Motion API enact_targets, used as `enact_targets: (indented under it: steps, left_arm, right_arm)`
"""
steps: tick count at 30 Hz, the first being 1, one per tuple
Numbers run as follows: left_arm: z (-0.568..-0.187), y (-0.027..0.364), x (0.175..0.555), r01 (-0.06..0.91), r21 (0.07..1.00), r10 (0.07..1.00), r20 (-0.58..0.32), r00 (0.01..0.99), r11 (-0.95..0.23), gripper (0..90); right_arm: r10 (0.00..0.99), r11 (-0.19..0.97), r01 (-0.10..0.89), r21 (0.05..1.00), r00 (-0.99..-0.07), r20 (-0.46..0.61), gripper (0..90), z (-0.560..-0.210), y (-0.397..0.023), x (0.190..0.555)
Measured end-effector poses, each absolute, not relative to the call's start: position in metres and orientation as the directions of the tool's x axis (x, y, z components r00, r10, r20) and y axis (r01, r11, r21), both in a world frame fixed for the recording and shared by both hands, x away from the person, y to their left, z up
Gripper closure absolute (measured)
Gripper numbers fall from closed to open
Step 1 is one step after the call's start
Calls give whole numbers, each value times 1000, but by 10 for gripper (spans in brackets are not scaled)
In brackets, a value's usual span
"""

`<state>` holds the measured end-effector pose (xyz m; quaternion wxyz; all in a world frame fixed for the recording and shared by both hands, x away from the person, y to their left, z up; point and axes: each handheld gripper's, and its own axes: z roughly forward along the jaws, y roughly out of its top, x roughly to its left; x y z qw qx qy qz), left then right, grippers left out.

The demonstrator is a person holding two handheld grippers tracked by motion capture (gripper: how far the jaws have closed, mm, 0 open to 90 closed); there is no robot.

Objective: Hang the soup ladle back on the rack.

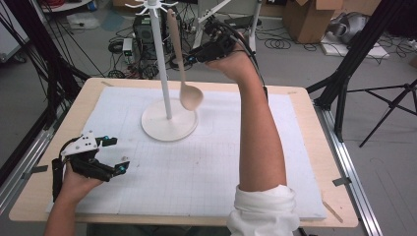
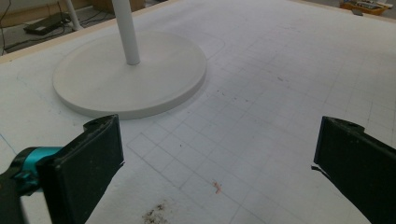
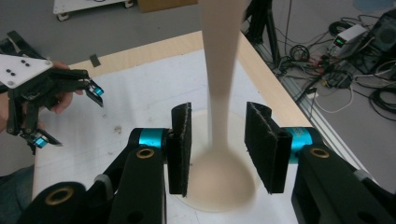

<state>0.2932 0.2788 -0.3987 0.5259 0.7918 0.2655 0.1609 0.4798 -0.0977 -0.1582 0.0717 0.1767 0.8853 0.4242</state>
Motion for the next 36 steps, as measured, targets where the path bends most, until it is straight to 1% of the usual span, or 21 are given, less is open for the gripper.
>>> enact_targets:
  steps: [8,15,20,22,32,36]
  left_arm:
    - [-398,278,293,247,918,588,-20,809,-309,17]
    - [-398,276,293,250,916,586,-20,810,-313,17]
    - [-399,275,293,250,914,584,-17,811,-321,17]
    - [-399,275,293,251,913,585,-16,811,-323,17]
    - [-397,274,292,245,914,583,-13,813,-322,17]
    - [-397,275,292,243,916,583,-12,813,-320,17]
  right_arm:
    - [378,534,246,809,-925,32,504,-161,-118,470]
    - [402,499,259,827,-915,44,445,-171,-145,459]
    - [405,500,258,827,-914,41,429,-174,-159,450]
    - [414,496,254,830,-910,31,389,-175,-164,445]
    - [399,513,222,829,-917,-2,279,-187,-180,420]
    - [386,497,203,843,-922,-6,243,-196,-188,406]
